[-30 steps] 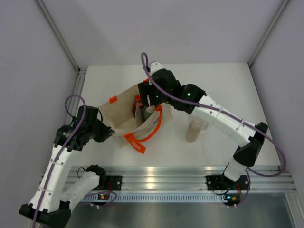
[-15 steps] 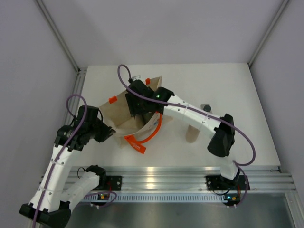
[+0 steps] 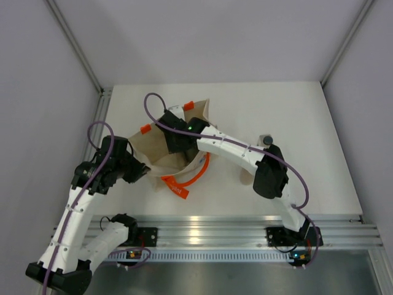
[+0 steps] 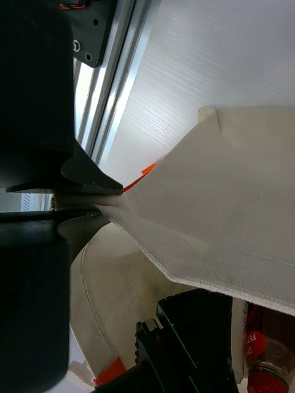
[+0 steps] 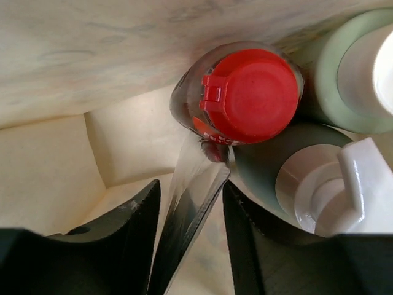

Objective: Take the personal care products out of the canvas bag

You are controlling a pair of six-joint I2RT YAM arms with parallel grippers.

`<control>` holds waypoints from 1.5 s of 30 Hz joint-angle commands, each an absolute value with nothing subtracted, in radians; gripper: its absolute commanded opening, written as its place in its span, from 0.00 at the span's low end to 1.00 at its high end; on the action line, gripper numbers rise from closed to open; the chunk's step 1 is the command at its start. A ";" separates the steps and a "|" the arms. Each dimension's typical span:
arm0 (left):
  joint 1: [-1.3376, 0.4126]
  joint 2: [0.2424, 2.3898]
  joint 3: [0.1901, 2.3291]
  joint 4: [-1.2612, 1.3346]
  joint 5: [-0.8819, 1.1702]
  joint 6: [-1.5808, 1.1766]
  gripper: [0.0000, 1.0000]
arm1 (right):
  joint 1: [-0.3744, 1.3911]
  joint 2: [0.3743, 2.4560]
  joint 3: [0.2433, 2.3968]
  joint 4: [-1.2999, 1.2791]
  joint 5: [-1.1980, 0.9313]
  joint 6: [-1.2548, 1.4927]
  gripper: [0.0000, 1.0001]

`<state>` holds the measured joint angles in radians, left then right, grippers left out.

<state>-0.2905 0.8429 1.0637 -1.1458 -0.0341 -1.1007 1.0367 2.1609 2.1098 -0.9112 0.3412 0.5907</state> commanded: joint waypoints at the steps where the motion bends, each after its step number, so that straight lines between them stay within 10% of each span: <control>1: -0.285 0.871 1.042 -1.077 -0.061 -1.089 0.00 | 1.042 2.175 2.148 -0.936 0.379 0.627 0.40; 5: -0.284 0.877 1.049 -1.077 -0.061 -1.080 0.00 | 1.042 2.197 2.148 -0.936 0.382 0.643 0.33; 10: -0.285 0.870 1.054 -1.077 -0.063 -1.066 0.00 | 1.051 2.169 2.151 -0.902 0.377 0.635 0.01; 45: -0.285 0.871 1.066 -1.078 -0.091 -1.088 0.00 | 1.048 1.596 2.204 -0.929 0.238 0.388 0.00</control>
<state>-0.2905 0.8555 1.0641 -1.1252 -0.0334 -1.0718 1.0565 1.7191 2.1288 -0.9176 0.1936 0.3775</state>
